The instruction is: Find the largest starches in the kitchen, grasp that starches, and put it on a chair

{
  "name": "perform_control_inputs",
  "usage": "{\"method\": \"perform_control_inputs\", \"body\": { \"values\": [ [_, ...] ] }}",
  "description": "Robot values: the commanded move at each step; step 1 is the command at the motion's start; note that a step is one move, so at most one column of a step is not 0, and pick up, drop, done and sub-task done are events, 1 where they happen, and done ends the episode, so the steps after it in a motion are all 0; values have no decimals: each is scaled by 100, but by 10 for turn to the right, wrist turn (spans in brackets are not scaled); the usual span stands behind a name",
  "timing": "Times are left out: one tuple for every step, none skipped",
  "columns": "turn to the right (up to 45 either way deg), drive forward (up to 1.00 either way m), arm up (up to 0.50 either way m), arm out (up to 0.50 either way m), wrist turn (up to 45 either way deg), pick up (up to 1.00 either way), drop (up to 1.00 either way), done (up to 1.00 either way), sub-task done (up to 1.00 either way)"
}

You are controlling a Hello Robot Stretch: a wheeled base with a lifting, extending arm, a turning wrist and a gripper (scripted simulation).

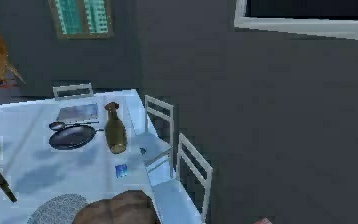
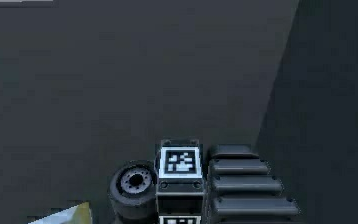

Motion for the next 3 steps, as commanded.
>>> {"method": "perform_control_inputs", "body": {
  "values": [
    [-450, 0, 0, 0, 0, 0, 0, 0, 0],
    [-450, 0, 0, 0, 0, 0, 0, 0, 0],
    [-450, 0, 0, 0, 0, 0, 0, 0, 0]
  ]
}}
